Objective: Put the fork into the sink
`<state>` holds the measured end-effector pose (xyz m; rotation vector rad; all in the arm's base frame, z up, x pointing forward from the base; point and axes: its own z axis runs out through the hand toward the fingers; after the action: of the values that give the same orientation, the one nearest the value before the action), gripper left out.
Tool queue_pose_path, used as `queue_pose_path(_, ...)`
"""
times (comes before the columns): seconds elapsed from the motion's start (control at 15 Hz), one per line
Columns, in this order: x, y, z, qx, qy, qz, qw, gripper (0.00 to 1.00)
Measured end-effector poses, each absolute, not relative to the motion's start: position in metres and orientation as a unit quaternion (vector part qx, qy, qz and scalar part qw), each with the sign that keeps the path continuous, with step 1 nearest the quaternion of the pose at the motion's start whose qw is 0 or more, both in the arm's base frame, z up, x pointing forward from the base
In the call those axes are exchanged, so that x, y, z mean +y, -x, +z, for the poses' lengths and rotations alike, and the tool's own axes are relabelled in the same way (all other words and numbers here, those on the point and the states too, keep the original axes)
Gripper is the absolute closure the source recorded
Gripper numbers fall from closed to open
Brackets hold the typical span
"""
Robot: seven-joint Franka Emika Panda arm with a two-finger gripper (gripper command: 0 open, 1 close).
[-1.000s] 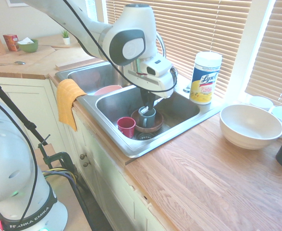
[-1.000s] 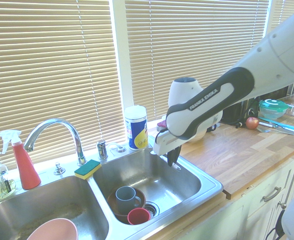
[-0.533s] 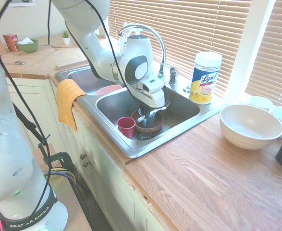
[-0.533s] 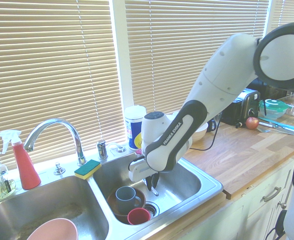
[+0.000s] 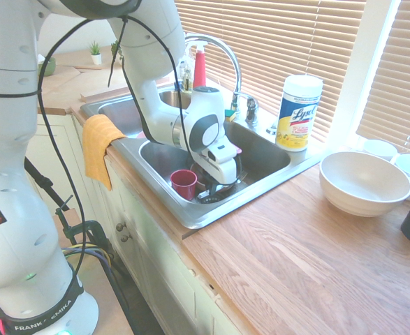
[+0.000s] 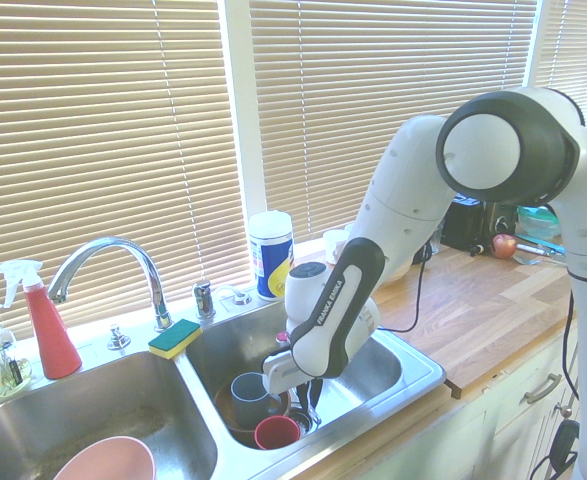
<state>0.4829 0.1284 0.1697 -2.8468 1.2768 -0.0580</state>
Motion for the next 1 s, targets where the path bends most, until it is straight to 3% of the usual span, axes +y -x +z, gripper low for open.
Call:
queue_pose_path(0.73, 0.114, -0.488, 0.153, 0.414, 0.910, -0.014, 0.003, 0.00)
queue_pose_path(1.0, 0.123, -0.489, 0.198, 0.394, 0.918, -0.049, 0.010, 0.00)
